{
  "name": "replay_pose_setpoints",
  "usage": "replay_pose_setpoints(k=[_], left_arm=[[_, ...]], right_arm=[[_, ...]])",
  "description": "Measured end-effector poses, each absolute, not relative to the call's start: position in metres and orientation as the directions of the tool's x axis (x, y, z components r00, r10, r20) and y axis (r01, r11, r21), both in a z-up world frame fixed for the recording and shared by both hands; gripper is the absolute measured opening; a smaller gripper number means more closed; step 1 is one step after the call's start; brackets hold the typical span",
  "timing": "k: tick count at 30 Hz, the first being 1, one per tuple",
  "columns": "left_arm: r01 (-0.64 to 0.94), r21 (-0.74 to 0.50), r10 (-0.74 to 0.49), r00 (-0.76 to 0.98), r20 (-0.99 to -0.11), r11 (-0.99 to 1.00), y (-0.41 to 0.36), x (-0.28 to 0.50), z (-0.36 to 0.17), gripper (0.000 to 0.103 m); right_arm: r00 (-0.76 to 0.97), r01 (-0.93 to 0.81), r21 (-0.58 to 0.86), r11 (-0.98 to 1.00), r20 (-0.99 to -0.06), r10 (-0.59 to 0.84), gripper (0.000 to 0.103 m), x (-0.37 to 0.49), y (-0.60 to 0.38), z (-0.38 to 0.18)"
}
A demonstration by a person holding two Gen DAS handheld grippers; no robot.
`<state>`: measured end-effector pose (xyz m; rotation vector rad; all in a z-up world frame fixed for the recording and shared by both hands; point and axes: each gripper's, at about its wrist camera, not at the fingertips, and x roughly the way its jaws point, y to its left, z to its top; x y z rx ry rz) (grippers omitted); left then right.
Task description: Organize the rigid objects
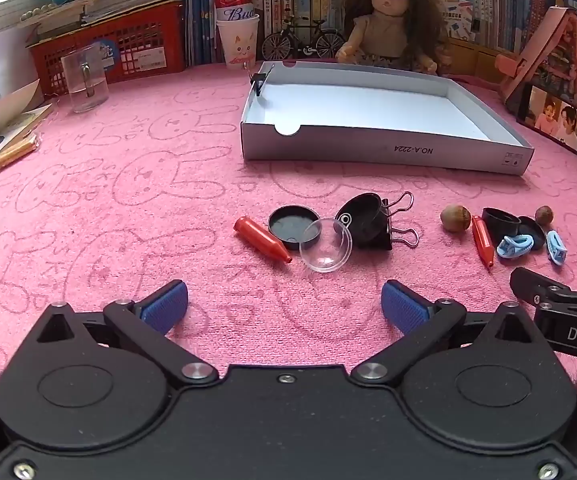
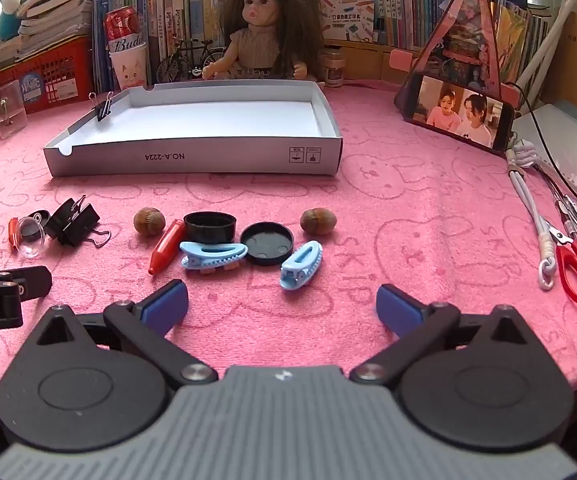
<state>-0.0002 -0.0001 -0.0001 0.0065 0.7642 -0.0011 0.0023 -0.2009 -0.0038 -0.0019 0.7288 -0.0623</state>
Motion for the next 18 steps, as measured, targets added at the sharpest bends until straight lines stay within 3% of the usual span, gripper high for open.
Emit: replay_pose_setpoints(k=[18], left_arm=[[-0.002, 0.008, 0.007, 0.714, -0.700, 1.000, 0.004, 0.000, -0.003, 0.103]], right_arm=[[0.746, 0.058, -0.025, 0.998, -0.663, -0.060, 0.103, 0.002, -0.200, -0.003]])
